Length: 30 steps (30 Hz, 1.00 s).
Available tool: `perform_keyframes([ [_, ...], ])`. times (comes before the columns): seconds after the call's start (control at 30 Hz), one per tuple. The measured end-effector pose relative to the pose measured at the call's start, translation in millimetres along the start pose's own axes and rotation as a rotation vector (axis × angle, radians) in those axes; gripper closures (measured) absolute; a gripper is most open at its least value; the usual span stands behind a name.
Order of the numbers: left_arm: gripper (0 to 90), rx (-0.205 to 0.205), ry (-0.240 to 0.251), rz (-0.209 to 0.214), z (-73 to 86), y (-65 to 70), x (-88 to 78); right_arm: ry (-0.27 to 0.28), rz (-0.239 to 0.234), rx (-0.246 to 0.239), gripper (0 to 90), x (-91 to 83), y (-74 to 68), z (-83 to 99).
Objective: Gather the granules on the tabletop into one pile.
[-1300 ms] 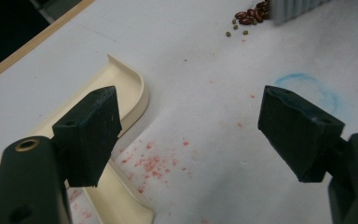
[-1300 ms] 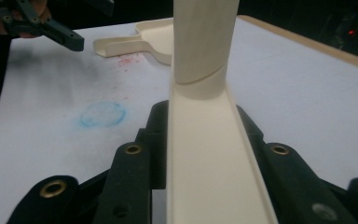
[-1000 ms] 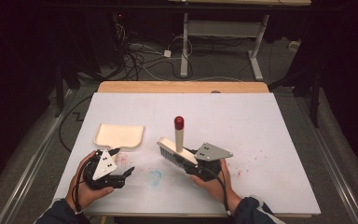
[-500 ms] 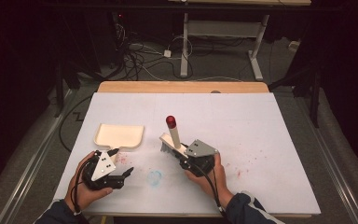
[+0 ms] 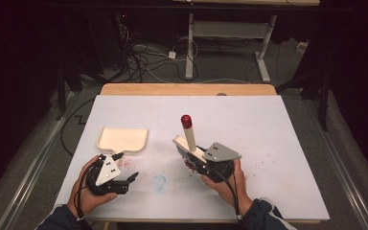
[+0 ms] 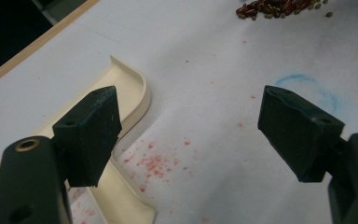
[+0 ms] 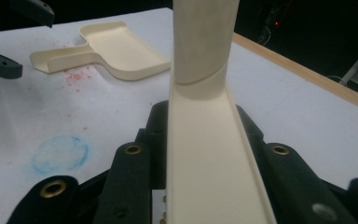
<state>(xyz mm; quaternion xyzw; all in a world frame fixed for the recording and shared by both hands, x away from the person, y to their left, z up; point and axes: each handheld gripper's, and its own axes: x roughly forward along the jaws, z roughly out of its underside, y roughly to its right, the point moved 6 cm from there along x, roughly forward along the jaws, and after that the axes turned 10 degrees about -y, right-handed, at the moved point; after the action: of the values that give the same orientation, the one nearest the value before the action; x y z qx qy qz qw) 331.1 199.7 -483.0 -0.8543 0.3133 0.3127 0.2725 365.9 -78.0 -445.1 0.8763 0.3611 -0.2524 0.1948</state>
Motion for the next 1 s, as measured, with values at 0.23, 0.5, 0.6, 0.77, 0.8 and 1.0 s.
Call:
perform_keyframes([
  [0.23, 20.7, 0.001, 0.0, -0.001, 0.7, -0.4, -0.2, 0.035, -0.001, 0.009, 67.3, -27.5, 19.0, -2.0],
  [0.5, 20.8, 0.004, -0.006, -0.007, 0.0, 0.2, 0.3, 0.049, 0.031, 0.029, 67.2, -66.6, 55.8, 13.3],
  [0.6, 20.7, 0.009, -0.01, -0.011, -0.2, 0.8, 0.6, 0.051, 0.024, 0.028, 67.2, -82.2, 67.3, 21.5],
  [0.77, 20.7, 0.009, -0.013, -0.014, -0.3, 0.2, 1.3, 0.021, -0.032, 0.032, 67.2, -104.6, 77.9, 35.7],
  [0.8, 20.8, 0.009, -0.014, -0.015, -0.3, 0.1, 1.3, 0.007, -0.052, 0.036, 67.2, -108.1, 78.1, 38.5],
  [1.0, 20.8, 0.007, -0.012, -0.016, -0.2, -0.1, 1.5, -0.077, -0.198, 0.05, 67.2, -120.7, 74.0, 56.5],
])
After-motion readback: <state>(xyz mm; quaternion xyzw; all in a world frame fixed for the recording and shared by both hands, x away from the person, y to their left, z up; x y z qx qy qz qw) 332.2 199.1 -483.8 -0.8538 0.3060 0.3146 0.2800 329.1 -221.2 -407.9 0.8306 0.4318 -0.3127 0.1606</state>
